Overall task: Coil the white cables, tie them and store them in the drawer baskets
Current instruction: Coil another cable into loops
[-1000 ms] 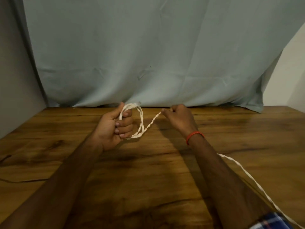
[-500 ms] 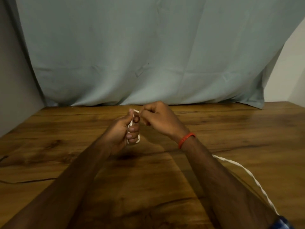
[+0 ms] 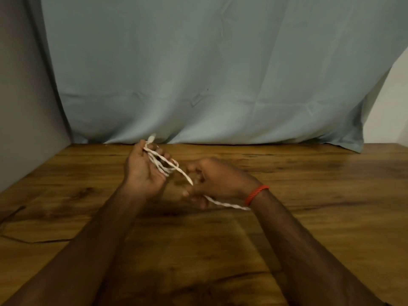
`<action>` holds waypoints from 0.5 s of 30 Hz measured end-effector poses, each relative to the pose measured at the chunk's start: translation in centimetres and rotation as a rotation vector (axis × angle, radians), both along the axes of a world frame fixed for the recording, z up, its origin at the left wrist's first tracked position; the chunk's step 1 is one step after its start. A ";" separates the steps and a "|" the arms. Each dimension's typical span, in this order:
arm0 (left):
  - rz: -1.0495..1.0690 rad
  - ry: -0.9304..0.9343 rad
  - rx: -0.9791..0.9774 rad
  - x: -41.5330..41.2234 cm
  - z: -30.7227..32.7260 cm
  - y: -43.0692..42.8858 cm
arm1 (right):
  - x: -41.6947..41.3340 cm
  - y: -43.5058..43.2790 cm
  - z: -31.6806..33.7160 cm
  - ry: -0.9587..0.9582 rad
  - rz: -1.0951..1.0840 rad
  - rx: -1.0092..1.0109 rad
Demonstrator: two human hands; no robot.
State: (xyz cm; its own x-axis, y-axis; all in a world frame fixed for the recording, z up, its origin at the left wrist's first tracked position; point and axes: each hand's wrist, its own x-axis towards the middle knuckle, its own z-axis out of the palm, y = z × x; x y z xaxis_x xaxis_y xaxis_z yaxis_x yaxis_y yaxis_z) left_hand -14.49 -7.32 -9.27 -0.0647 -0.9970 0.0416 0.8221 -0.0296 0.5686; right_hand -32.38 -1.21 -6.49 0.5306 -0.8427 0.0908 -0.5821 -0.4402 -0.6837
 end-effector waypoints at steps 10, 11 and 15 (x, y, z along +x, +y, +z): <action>-0.146 0.374 -0.186 5.0 -0.5 -0.9 | -6.4 -1.0 1.4 0.221 0.102 0.461; -0.166 0.333 -0.219 5.1 -0.7 -1.0 | -7.0 -1.1 1.3 0.205 0.087 0.429; -0.308 0.225 -0.293 4.4 -1.0 -1.0 | -8.8 -2.2 0.3 0.050 -0.044 0.410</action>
